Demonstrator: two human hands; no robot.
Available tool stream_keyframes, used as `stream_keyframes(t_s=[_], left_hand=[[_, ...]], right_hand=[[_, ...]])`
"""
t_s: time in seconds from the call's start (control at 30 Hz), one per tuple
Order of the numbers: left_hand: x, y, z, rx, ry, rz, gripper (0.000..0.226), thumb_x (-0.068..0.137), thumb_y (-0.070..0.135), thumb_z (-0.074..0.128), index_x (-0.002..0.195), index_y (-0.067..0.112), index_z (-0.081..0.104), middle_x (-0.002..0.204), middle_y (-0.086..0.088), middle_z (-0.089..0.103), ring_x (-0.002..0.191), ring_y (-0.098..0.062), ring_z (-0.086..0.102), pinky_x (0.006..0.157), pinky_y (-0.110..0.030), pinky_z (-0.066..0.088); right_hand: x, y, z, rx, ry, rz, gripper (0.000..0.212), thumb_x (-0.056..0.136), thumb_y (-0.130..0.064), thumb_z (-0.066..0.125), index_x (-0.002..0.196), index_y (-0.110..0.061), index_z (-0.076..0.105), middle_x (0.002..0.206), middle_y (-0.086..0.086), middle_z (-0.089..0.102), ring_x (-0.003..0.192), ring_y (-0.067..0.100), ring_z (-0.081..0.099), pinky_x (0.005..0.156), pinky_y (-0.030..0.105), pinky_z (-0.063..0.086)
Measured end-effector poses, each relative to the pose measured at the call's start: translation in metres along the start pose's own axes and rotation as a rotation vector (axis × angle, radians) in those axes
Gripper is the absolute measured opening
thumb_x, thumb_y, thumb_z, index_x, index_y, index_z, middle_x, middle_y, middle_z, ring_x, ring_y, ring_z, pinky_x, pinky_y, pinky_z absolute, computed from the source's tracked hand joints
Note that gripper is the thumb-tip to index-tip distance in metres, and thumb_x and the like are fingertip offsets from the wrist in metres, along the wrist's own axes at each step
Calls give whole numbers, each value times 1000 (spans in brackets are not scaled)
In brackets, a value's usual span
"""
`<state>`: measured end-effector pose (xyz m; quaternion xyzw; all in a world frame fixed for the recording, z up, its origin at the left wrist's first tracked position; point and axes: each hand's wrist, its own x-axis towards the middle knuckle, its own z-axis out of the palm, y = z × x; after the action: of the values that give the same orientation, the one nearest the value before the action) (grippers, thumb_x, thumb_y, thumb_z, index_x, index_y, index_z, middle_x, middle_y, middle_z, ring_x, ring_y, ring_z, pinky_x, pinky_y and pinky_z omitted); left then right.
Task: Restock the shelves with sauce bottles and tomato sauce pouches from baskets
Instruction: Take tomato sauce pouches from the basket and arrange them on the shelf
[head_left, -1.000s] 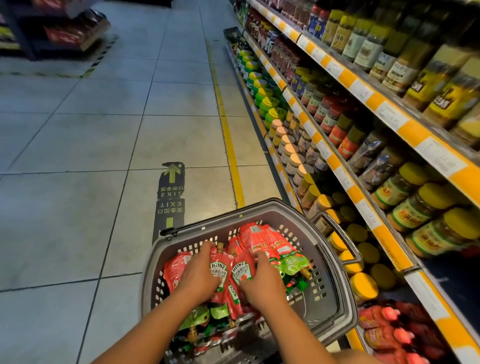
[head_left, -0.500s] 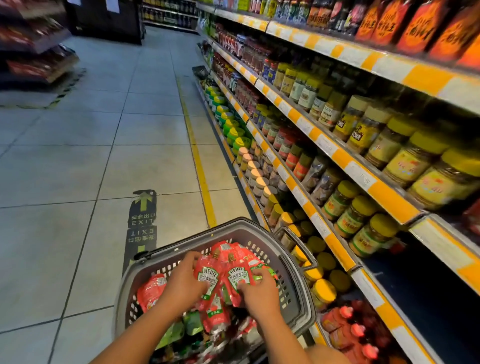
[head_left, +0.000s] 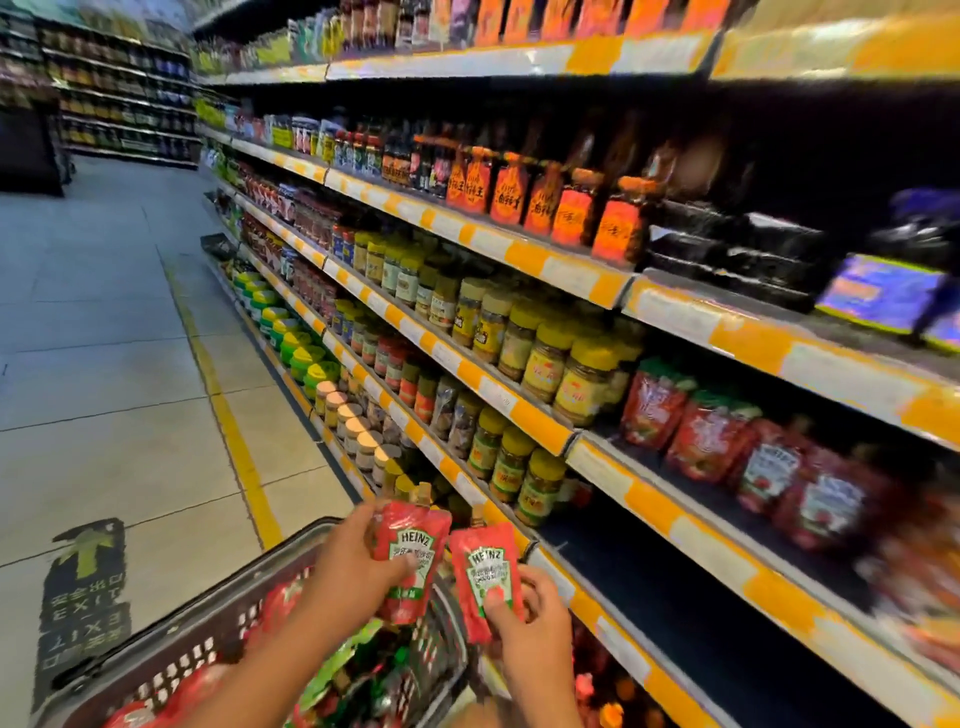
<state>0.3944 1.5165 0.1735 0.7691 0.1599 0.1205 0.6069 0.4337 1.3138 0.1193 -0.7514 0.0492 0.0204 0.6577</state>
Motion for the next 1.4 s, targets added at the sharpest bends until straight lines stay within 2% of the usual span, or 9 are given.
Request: stream_keyframes(t_s=[0.1,0.2,0.33,0.43,0.57,0.73,0.87,1.13,1.4], left_hand=[[0,22,30,-40,-47,54,53,80,6,87,105,42,57,98,7,72,79,-10,74,65,-33,62],[-2,51,63,-69,-149,86,53,81,7,87,117,34,59,105,3,73,89,-9,73,65,-22,57],[-6,93,105,-142,-266,106,47,81,-7,82,114,20,62,99,-5,77,84,-17,77,63,-27,61],[-9,120,134,-177,-337,162,44,81,-9,80,112,18,64,95,-3,79,87,-20,77,63,-26,60],[-7,149,171,-195,-416,197,44,85,-2,81,115,24,63,100,0,79,92,-20,77,74,-36,62],[-3,174,220,-192,-435,267,47,80,-7,81,113,21,63,97,0,79,86,-17,77,66,-29,60],[-5,186,252,-182,-473,307,39,83,-3,80,110,20,66,96,2,79,88,-18,76,76,-42,64],[5,195,290,-187,-466,342,35,84,1,81,107,22,67,97,3,78,92,-15,75,80,-40,63],[24,188,305,-167,-454,341,34,84,3,82,105,19,60,100,-2,77,93,-18,75,88,-48,62]], right_hand=[[0,-24,-43,41,93,-92,31,84,3,77,106,-15,65,95,7,78,84,15,75,66,21,56],[-7,-50,-89,88,169,-170,29,86,5,76,102,-16,63,88,1,78,81,16,75,65,26,58],[-13,-75,-142,122,263,-211,29,86,-1,78,101,-20,62,88,-8,77,83,13,75,76,39,62],[-13,-84,-177,103,364,-274,30,83,0,81,100,-18,64,88,-1,77,87,18,74,78,39,60],[-12,-94,-216,78,462,-302,30,83,-7,84,99,-21,63,88,-2,76,87,15,74,80,42,60],[-8,-104,-256,15,604,-327,31,83,-10,84,96,-27,61,93,-5,74,88,13,73,73,40,62],[-5,-107,-276,-52,680,-317,31,84,-13,83,93,-28,58,92,-8,72,86,9,71,69,35,61],[6,-105,-282,-214,753,-272,34,84,-23,84,89,-36,53,82,-12,71,72,3,70,60,35,62],[19,-108,-273,-296,783,-238,35,82,-31,85,90,-38,52,85,-15,69,77,3,68,63,32,61]])
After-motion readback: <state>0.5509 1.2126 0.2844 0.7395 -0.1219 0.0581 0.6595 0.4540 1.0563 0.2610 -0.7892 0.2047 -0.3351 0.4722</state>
